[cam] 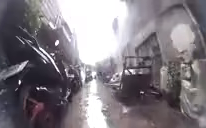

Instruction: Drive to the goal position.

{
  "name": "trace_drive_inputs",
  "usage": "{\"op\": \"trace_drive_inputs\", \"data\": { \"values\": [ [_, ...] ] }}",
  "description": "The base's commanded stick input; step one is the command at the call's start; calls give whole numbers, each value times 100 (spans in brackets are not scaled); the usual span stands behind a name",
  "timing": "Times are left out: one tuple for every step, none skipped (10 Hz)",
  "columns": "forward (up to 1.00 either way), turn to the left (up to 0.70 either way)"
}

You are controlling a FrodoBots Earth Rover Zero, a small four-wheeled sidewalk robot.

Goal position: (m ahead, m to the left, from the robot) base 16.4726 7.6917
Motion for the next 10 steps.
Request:
{"op": "trace_drive_inputs", "data": {
  "values": [
    [99,40],
    [99,22],
    [99,0],
    [99,0],
    [99,0],
    [99,0],
    [99,0],
    [99,0],
    [99,0],
    [99,0]
  ]
}}
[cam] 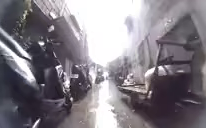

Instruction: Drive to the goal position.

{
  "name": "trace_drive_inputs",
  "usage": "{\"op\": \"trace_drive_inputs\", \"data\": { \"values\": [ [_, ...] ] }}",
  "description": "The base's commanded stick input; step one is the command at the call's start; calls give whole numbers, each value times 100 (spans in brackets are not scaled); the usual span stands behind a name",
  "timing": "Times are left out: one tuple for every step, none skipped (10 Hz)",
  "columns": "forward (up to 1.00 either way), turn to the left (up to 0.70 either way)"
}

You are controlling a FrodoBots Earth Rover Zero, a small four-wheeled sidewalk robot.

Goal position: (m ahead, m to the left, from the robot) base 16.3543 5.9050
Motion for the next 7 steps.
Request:
{"op": "trace_drive_inputs", "data": {
  "values": [
    [99,0],
    [99,0],
    [99,0],
    [99,-9],
    [99,-22],
    [99,0],
    [99,0]
  ]
}}
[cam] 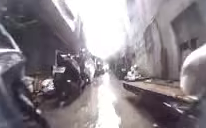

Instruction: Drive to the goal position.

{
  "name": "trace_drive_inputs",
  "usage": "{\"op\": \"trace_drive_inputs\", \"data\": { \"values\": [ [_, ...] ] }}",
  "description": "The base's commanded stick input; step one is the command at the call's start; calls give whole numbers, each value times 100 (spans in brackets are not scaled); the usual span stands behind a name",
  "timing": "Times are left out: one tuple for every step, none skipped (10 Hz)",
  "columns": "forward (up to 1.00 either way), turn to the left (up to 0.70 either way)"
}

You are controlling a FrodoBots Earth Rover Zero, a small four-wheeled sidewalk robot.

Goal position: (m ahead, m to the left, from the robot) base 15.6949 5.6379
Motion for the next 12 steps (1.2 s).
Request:
{"op": "trace_drive_inputs", "data": {
  "values": [
    [99,0],
    [99,0],
    [99,0],
    [99,0],
    [99,0],
    [99,0],
    [99,0],
    [99,0],
    [99,0],
    [99,0],
    [99,0],
    [99,39]
  ]
}}
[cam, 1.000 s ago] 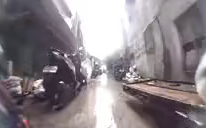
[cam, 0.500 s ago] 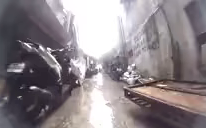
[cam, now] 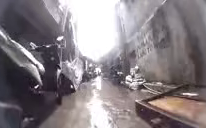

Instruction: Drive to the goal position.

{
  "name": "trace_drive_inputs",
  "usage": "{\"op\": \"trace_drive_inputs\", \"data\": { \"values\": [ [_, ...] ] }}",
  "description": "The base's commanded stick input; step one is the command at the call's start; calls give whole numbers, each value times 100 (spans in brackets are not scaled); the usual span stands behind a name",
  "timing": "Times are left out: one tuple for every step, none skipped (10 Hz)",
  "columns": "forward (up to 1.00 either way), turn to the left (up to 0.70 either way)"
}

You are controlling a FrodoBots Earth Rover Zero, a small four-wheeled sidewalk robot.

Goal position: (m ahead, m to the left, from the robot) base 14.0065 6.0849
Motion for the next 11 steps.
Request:
{"op": "trace_drive_inputs", "data": {
  "values": [
    [99,4],
    [99,0],
    [99,0],
    [99,0],
    [99,0],
    [99,0],
    [99,0],
    [99,0],
    [99,0],
    [99,0],
    [99,0]
  ]
}}
